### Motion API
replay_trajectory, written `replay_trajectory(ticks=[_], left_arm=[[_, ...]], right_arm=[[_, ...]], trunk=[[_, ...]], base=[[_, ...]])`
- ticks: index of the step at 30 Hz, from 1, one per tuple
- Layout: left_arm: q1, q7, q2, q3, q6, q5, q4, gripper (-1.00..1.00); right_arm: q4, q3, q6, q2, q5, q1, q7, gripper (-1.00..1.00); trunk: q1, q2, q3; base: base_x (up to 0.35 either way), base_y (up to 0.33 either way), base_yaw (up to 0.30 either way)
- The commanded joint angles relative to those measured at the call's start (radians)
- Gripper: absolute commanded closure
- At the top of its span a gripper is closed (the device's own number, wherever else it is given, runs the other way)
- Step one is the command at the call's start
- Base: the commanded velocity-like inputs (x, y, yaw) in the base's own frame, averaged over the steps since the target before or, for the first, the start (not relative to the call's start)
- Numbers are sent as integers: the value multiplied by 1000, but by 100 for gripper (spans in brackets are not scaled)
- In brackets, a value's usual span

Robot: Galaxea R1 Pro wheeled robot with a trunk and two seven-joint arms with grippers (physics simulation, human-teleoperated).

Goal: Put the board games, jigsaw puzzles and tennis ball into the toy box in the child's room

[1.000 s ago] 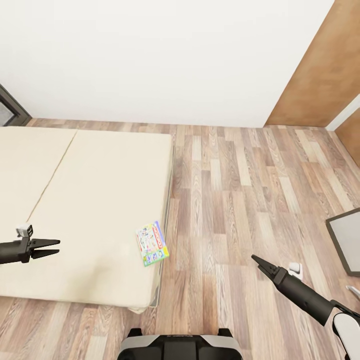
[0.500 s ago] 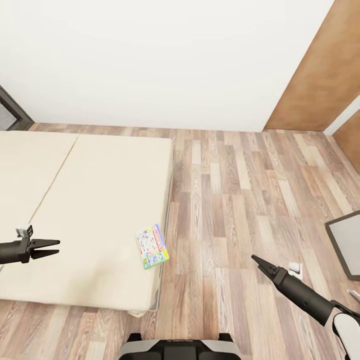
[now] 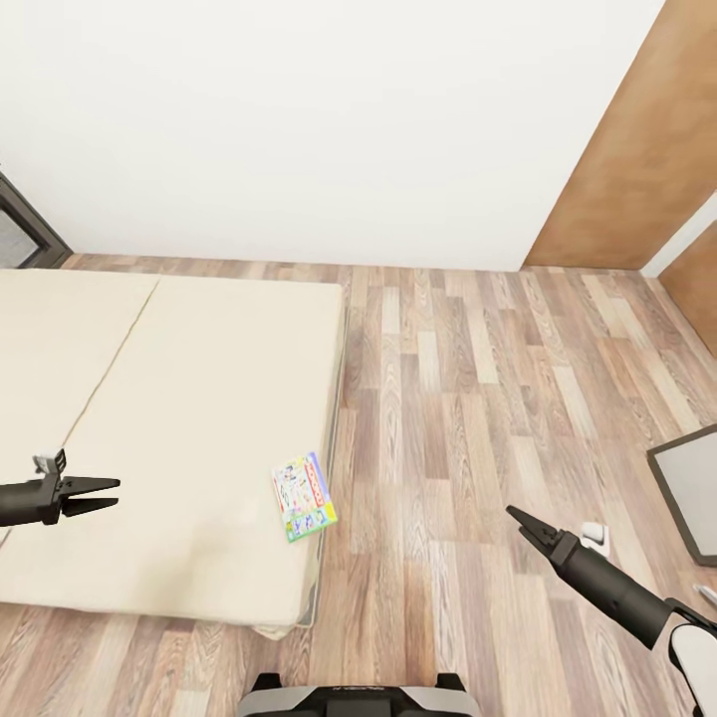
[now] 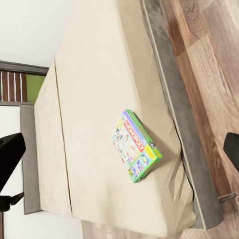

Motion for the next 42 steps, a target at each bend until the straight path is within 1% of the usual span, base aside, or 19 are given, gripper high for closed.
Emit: replay_trajectory(ticks=[1, 42], left_arm=[[-1, -5, 1, -7, 11, 4, 1, -100], [-1, -5, 1, -3, 9, 5, 1, -100]], right_arm=[[-1, -3, 7, 0, -1, 0, 1, -100], [1, -6, 6, 1, 2, 0, -4, -100]], trunk=[[0, -1, 1], [0, -1, 68]], base=[[0, 0, 0], [0, 0, 0]])
